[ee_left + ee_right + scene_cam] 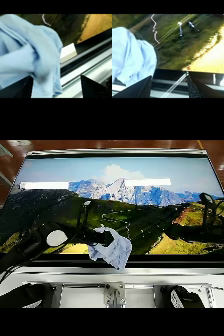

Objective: Fold the shirts.

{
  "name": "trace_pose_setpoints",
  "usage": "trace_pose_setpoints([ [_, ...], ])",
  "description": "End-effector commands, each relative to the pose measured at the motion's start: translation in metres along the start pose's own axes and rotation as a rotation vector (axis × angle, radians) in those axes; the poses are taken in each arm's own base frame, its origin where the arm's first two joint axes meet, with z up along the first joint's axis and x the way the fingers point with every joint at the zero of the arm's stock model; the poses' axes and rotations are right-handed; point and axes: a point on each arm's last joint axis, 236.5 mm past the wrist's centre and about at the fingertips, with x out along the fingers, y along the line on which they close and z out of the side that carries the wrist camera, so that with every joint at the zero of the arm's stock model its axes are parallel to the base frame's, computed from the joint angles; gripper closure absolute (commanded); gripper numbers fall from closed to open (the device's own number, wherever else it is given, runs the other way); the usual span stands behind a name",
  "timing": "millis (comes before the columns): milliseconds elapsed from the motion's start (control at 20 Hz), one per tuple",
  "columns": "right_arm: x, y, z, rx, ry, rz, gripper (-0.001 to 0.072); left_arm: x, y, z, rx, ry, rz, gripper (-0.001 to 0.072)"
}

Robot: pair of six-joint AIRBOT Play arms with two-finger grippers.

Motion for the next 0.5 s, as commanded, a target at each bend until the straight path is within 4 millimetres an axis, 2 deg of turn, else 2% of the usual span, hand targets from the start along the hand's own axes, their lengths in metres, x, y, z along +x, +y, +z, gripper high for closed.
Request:
trace_pose_setpoints([
  [0,0.032,0.003,0.009,0.080,-0.014,0.070,0.0160,-0.006,0.048,0.005,-0.012,0.101,0.083,-0.0010],
  [100,0.055,0.006,0.004,0.085,0.054,0.085,0.0157,-0.039,0.097,0.008,-0.041,0.162,0.143,-0.0010],
  [150,0.070,0.009,-0.002,0.085,0.107,0.092,0.0070,-0.054,0.121,0.003,-0.068,0.196,0.166,-0.0010],
  [250,0.101,0.011,-0.018,0.075,0.223,0.095,0.0045,-0.078,0.165,-0.012,-0.171,0.245,0.200,-0.0010],
  [350,0.126,0.012,-0.036,0.069,0.327,0.100,0.0044,-0.081,0.191,-0.035,-0.285,0.279,0.193,-0.0009],
  [450,0.145,0.017,-0.050,0.066,0.402,0.129,0.0045,-0.061,0.193,-0.058,-0.353,0.301,0.128,-0.0009],
])
